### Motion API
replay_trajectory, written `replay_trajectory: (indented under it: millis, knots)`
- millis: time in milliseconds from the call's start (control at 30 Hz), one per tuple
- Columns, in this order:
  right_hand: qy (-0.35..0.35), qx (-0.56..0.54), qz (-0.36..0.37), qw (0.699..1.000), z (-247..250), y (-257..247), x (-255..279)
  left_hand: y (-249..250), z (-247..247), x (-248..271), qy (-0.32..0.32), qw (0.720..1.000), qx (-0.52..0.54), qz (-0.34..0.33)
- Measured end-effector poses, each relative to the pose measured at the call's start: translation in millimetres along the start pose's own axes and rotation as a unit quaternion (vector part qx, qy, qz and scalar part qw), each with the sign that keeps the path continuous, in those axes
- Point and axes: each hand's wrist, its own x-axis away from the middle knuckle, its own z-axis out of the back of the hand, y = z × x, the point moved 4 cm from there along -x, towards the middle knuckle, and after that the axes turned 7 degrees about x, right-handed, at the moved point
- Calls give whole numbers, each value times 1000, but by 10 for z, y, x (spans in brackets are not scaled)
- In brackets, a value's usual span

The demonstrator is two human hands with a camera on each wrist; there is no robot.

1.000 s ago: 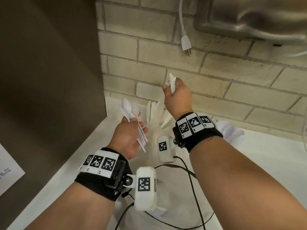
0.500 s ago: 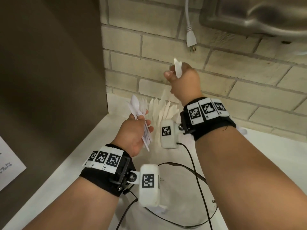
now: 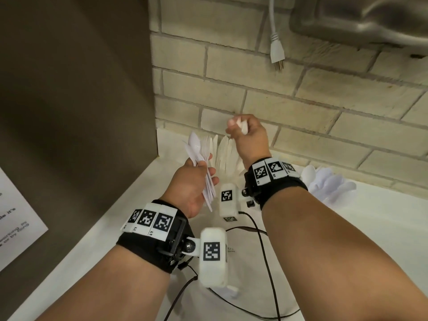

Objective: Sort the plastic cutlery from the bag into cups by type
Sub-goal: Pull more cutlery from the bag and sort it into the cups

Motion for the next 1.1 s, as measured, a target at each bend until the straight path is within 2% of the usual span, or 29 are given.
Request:
replay_trajectory:
  millis: [100,233,300,400,467,567,633,700,833,933,1000,1100]
  knots:
    - [8,30,7,999,5,70,-35,9,7,-3,-2,1000,1,0]
    - [-24,112,15,993,9,27,-28,26,-13,21,-16,1000,7,5]
    - [-8,145,42,988,76,-136,-30,33,-50,59,-39,999,2,14]
    - [-6,120,55,991,217,-464,18,52,-137,134,-80,997,-9,16]
    - [-44,96,10,994,298,-607,106,70,-201,181,-108,994,-16,15]
    - [-151,117,-76,979,416,-667,299,86,-284,236,-151,988,-25,21]
    - [-238,85,-97,963,462,-637,424,85,-334,283,-193,980,-10,39]
    - [-275,21,-96,956,499,-597,512,78,-373,334,-229,971,20,70]
    - [-212,8,-73,974,621,-559,569,34,-429,389,-241,962,50,119]
    - [-204,18,-32,978,656,-588,621,30,-483,431,-247,958,54,134]
    - [-182,24,-18,983,673,-597,623,36,-512,460,-262,955,48,130]
    - [-148,15,-27,989,711,-597,599,20,-541,477,-256,962,15,90]
